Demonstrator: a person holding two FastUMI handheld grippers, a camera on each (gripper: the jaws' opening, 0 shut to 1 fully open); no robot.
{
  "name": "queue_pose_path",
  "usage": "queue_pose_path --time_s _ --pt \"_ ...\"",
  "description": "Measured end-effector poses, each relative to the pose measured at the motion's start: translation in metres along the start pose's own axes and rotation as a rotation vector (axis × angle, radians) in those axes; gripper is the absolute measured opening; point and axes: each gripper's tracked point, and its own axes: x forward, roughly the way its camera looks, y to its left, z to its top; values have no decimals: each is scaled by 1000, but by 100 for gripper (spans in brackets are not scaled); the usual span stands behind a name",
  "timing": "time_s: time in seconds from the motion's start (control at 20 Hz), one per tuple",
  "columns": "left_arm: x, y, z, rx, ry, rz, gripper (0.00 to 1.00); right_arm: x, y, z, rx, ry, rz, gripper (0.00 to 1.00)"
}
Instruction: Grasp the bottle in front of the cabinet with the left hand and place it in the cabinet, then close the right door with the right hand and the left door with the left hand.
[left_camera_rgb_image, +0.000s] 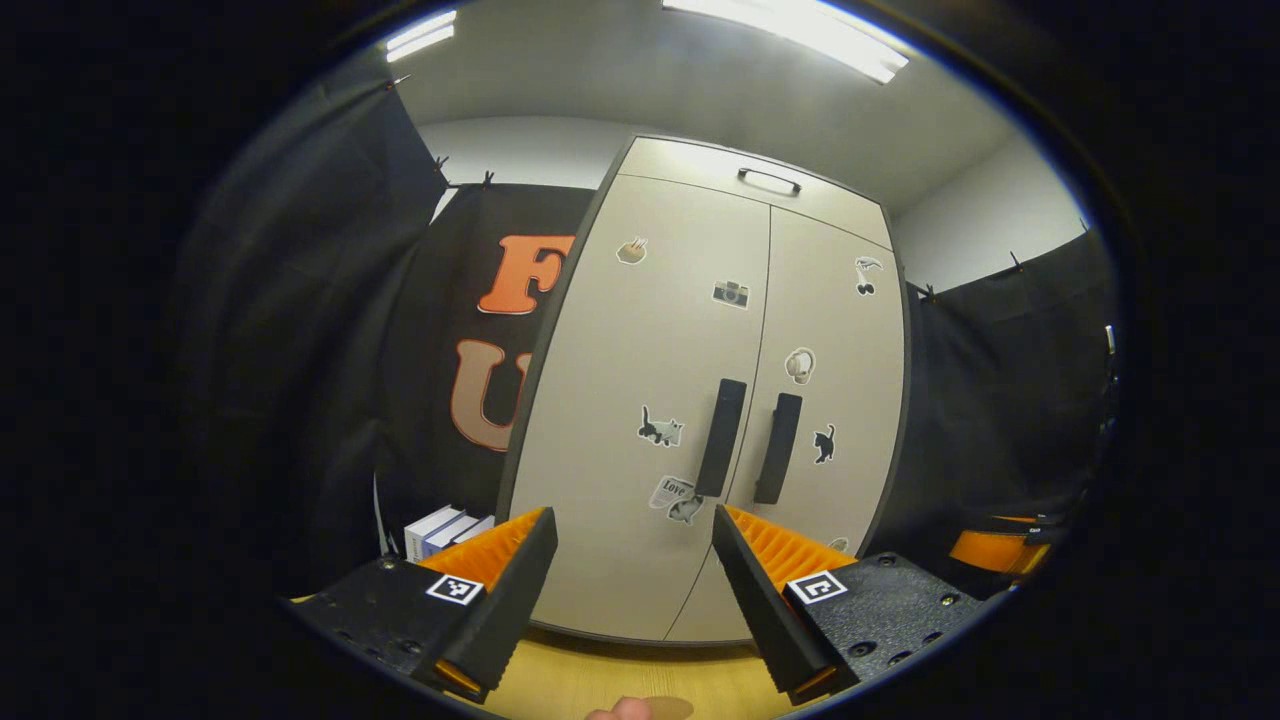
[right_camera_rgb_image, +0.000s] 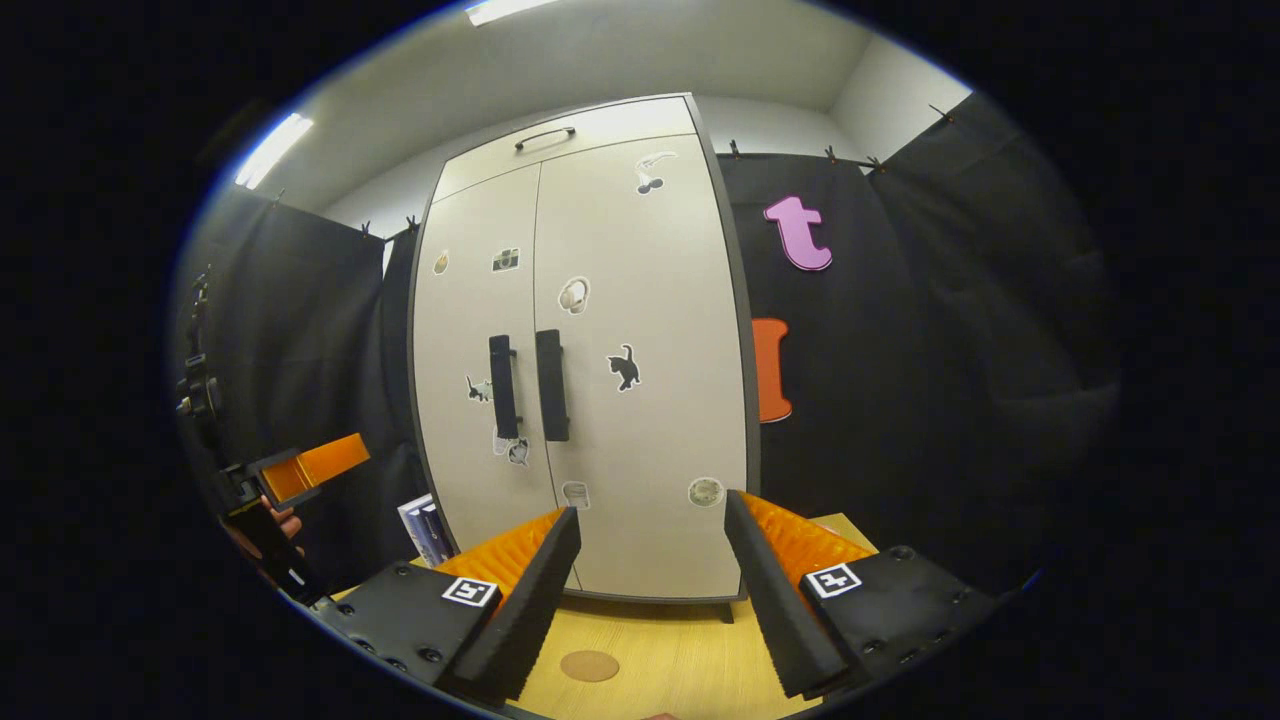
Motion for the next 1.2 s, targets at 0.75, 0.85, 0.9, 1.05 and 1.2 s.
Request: queue_pose_path --time_s 0.75,0.85,0.9,1.05,1.2 --pt "-29 3 -18 23 22 22 95 -16 -11 -2 44 -22 1 96" --pt "-29 2 -23 36 31 18 95 -16 -14 -5 54 -18 -5 87" --pt "-29 2 -25 44 34 16 95 -16 -15 -7 55 -15 -10 87" --pt "-29 -1 -26 68 36 8 95 -16 -16 -10 58 -8 -13 97" --pt "-29 -4 -30 78 42 0 93 -15 -15 -14 63 1 -12 97"
